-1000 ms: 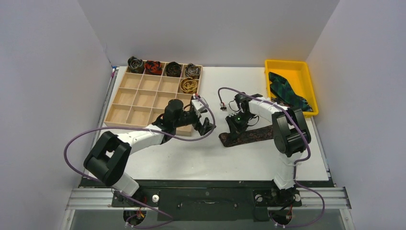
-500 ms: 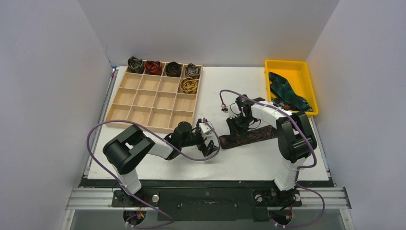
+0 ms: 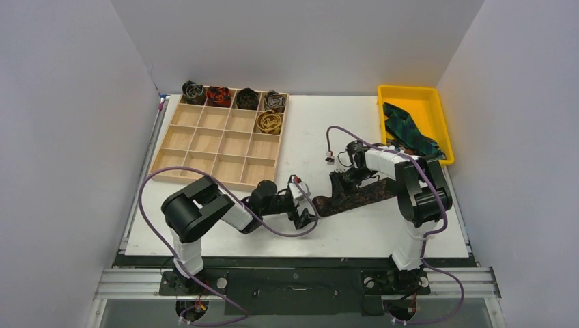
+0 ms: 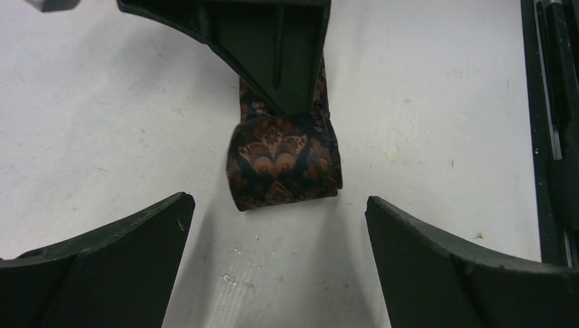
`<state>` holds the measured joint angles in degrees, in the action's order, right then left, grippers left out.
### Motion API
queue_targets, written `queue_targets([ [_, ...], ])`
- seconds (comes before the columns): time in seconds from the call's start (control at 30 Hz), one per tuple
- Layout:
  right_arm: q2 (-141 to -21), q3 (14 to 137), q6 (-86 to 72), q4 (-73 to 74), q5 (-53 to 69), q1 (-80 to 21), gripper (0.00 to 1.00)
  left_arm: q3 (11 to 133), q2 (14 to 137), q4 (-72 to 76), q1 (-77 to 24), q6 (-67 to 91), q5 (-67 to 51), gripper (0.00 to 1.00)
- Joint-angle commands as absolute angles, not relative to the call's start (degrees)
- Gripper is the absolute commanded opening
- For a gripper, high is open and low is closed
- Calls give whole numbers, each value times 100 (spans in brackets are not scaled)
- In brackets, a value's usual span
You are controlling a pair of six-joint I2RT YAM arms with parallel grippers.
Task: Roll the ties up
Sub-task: Roll the tie at the center of the board.
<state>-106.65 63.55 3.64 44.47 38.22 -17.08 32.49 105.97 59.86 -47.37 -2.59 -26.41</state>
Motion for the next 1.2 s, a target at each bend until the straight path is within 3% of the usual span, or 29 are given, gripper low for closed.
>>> queue_targets([
  [0.0, -11111, 6396, 646, 4104, 3269, -1459, 0, 3472, 10965, 6482, -4906, -161, -2737, 98],
  [0.13, -11128, 6294, 628, 4051, 3325, -1461, 0, 3803, 11292, 6494, -5077, 122, -2518, 100],
  [0.37, -11096, 6134, 436, 3808, 3494, -1459, 0, 4183, 11852, 6774, -5238, 493, -1940, 86],
  [0.7, -11016, 6008, 214, 3620, 3790, -1469, 0, 4165, 12022, 6385, -5275, 151, -2130, 35],
  [0.8, -10847, 6089, 261, 3808, 4007, -1371, 10, 4029, 11628, 5398, -5257, -865, -2087, 19],
  [0.87, -10695, 6207, 342, 4074, 4255, -1195, 20, 4030, 11351, 4154, -5226, -1340, -2056, 15],
  [0.93, -10518, 6353, 473, 4395, 4592, -985, 36, 4109, 11177, 3452, -5143, -1592, -2122, 14],
  [1.0, -10380, 6466, 587, 4697, 4884, -925, 45, 4268, 11088, 2912, -5088, -1682, -2167, 14],
  [1.07, -10226, 6499, 591, 4844, 5167, -926, 53, 4425, 11062, 2550, -5071, -1693, -2197, 14],
  [1.17, -10119, 6521, 416, 4860, 5515, -1020, 57, 4667, 11106, 2324, -5071, -1557, -2229, 18],
])
